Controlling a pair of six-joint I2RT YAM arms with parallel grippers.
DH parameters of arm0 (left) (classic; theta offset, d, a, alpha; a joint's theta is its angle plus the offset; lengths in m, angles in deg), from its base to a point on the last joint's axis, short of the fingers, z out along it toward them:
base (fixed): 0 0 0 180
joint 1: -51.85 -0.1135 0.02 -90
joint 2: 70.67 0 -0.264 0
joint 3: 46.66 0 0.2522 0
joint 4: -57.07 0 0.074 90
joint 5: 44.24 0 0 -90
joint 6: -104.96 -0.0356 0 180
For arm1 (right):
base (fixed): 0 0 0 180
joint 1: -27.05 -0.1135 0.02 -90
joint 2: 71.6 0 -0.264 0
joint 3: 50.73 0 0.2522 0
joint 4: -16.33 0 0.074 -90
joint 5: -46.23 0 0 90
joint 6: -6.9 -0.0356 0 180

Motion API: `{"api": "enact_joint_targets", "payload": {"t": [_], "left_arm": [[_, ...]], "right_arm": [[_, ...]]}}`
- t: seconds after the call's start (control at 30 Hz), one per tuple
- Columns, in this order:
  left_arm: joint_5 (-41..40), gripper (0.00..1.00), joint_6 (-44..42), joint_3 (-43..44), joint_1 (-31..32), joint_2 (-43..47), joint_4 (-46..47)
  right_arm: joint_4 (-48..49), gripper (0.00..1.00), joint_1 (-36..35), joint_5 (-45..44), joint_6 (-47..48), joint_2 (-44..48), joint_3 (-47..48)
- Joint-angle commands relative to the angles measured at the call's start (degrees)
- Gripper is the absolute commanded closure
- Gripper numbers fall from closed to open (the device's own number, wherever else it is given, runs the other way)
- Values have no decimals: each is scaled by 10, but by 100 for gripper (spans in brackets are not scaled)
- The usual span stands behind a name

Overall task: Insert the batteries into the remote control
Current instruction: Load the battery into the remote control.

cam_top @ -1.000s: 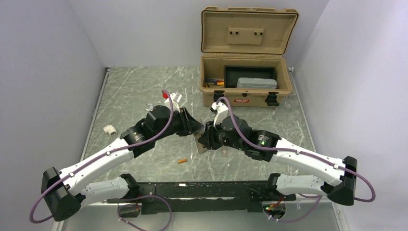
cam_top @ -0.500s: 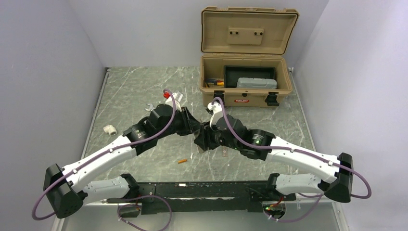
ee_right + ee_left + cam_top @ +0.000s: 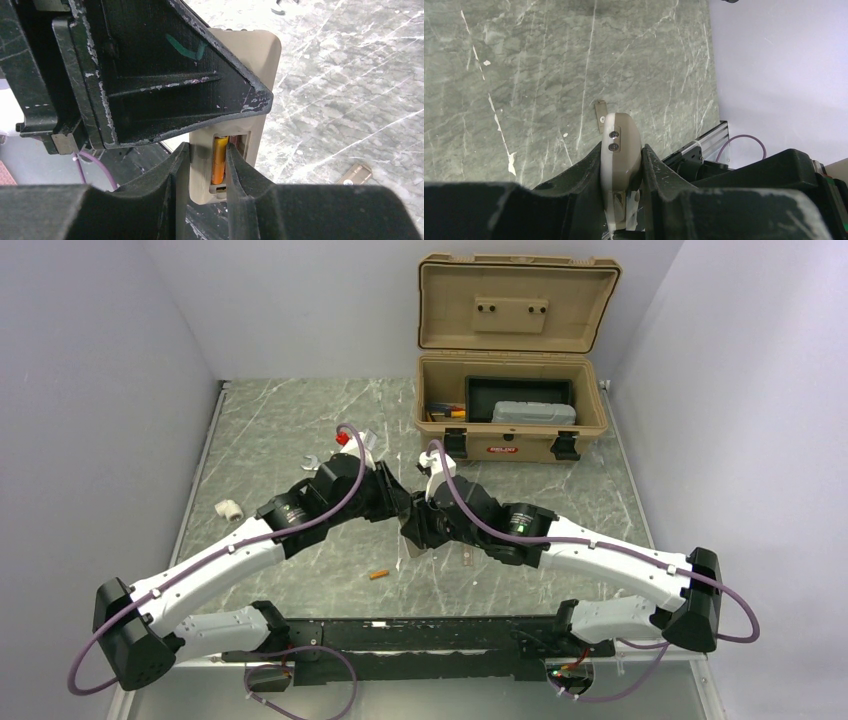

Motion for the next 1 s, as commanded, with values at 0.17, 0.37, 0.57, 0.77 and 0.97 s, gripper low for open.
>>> {"api": "enact_joint_targets", "payload": {"t": [0.17, 0.37, 0.57, 0.77, 0.97], "left_arm": [[16, 100, 27, 24, 6, 8, 45], [17, 100, -1, -17, 5, 28, 71], [21, 100, -18, -81, 1, 60, 104], [21, 100, -52, -129, -38, 139, 93], [96, 100, -66, -175, -200, 244, 47]], "right_arm": [[34, 92, -6, -2, -1, 8, 7], [60, 43, -6, -32, -1, 76, -15], [72, 31, -7, -25, 17, 148, -29], [46, 34, -6, -90, -16, 231, -81], [-21, 41, -6, -73, -53, 183, -103]]}}
